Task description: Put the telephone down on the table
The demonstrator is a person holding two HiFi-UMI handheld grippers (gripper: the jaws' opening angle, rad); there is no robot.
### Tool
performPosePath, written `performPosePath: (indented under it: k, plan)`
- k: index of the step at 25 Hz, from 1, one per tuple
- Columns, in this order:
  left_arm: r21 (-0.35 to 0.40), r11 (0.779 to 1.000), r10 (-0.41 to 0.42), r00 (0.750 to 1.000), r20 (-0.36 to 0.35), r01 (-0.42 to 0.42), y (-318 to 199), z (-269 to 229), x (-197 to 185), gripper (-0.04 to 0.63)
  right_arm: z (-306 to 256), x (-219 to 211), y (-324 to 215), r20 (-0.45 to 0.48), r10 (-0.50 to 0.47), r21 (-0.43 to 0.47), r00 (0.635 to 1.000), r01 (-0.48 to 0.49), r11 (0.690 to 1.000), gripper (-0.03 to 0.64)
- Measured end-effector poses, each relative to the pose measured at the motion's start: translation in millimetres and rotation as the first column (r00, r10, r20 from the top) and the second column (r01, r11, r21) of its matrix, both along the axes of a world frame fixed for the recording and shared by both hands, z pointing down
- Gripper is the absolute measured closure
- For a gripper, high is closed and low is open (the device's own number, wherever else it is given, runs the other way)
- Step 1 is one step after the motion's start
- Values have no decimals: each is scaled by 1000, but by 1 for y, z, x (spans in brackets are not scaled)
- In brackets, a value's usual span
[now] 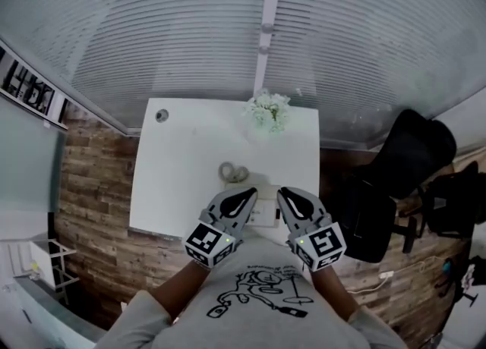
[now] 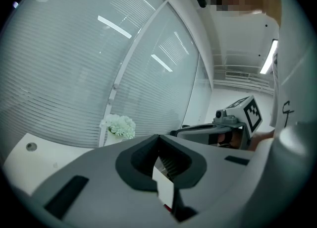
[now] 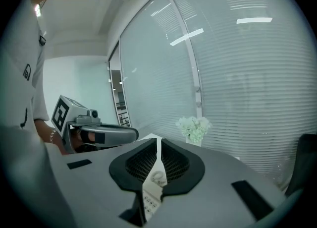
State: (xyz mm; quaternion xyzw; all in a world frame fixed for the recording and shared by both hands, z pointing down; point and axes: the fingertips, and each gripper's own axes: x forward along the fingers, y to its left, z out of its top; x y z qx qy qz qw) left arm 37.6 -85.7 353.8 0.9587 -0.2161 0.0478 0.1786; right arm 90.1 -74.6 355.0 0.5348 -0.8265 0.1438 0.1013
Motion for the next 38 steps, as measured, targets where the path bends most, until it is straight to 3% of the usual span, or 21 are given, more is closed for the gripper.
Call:
performPosePath:
  k: [5, 10, 20, 38]
  plan:
    - [21, 1000, 23, 997, -68, -22, 9, -39, 5, 594, -42, -12, 2, 33, -38, 84, 999, 35, 996, 569]
    - [89, 994, 64, 995, -83, -56, 21, -64, 8, 594, -79, -18, 10, 41, -48, 147, 998, 42, 988, 572]
    - [114, 991, 80, 992, -96, -69, 29, -85, 8, 594, -95, -22, 18, 42, -44, 176, 998, 36, 984, 580]
    - [86, 995, 64, 994, -88, -57, 31, -75, 2, 594, -92, -25, 21, 27, -42, 180, 999, 37, 983, 580]
